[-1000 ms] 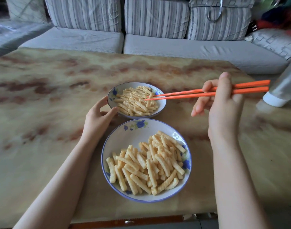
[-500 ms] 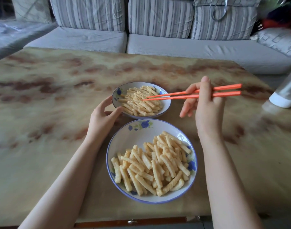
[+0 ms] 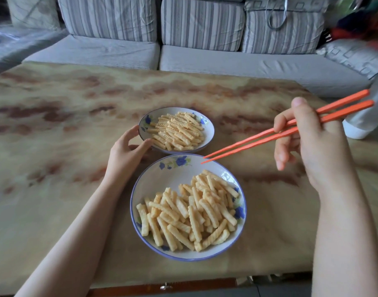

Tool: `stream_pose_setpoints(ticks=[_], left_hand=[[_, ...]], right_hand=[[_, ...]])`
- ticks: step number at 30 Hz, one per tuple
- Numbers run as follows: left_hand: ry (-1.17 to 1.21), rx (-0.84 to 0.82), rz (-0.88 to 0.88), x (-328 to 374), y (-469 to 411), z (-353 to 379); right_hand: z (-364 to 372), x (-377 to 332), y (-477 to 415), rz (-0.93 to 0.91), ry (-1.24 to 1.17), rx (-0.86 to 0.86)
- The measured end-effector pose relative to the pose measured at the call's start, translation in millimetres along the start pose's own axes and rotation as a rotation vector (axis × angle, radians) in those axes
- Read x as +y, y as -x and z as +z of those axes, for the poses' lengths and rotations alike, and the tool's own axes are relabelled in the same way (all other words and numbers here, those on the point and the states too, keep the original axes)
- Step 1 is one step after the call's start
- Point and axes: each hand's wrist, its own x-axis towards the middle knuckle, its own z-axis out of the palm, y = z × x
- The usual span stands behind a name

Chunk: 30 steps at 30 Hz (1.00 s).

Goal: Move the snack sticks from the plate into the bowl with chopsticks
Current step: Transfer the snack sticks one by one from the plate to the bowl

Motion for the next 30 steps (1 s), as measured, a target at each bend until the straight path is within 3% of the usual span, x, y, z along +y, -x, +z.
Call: stream_pose_setpoints(ticks=[16, 27, 30], left_hand=[[-0.005, 0.012, 0.007, 3, 2, 1], [-0.02, 0.005, 0.015, -2, -1, 0], [-0.025, 0.004, 0.01, -1, -1, 1]], right_hand=[[-6, 0, 3, 0.099, 0.086, -0.092], [21, 0, -1, -0.014, -0.204, 0.182], [32, 8, -6, -0.022, -0.186, 0.251]])
